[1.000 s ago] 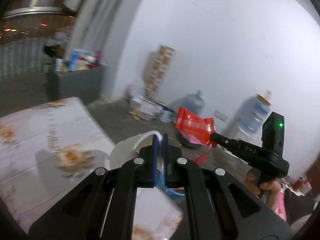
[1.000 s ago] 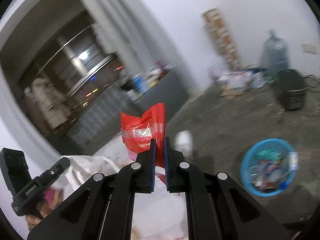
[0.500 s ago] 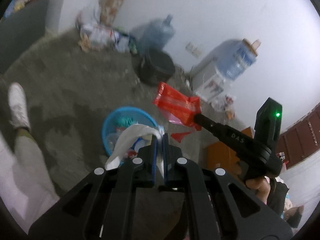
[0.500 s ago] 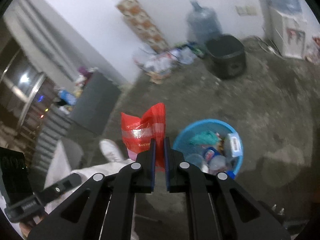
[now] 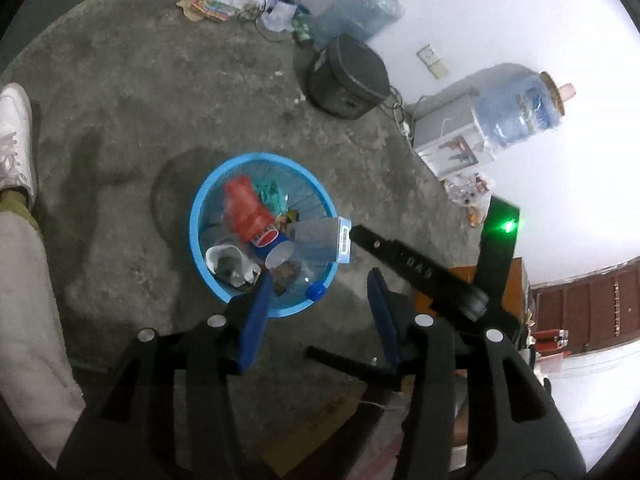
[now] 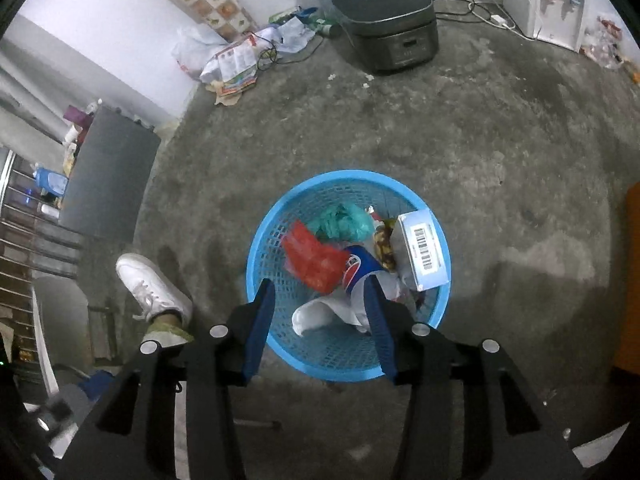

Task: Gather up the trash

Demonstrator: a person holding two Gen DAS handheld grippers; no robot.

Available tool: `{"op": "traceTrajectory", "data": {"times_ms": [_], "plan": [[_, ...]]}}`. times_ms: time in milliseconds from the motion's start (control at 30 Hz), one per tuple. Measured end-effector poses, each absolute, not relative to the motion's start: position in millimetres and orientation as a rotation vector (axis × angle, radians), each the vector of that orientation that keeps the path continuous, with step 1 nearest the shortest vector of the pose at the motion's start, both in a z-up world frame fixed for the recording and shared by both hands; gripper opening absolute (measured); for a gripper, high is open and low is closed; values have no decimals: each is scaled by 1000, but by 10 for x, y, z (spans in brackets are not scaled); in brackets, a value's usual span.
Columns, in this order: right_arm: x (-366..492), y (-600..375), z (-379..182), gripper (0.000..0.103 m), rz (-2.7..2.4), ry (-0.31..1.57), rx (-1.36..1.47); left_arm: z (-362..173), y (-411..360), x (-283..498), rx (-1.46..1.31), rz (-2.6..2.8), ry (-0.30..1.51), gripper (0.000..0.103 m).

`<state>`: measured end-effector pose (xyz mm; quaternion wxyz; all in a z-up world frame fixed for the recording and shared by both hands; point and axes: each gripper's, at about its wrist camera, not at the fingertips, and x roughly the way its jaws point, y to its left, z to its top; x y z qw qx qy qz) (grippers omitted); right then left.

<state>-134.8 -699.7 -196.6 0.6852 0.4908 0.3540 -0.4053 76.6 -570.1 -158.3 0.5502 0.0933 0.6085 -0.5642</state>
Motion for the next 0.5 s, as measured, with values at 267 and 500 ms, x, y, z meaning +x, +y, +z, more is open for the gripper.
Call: {"op": "traceTrajectory", "data": {"times_ms": [267,500], "plan": [[-1248,-6556,-1231,54,-872,721,904,-793,-5064,887,173,-1295,1187,63],[-987,-5566,-259,90,-733,592,549,6,-3919,1019,98,-1090,976,88]]}}
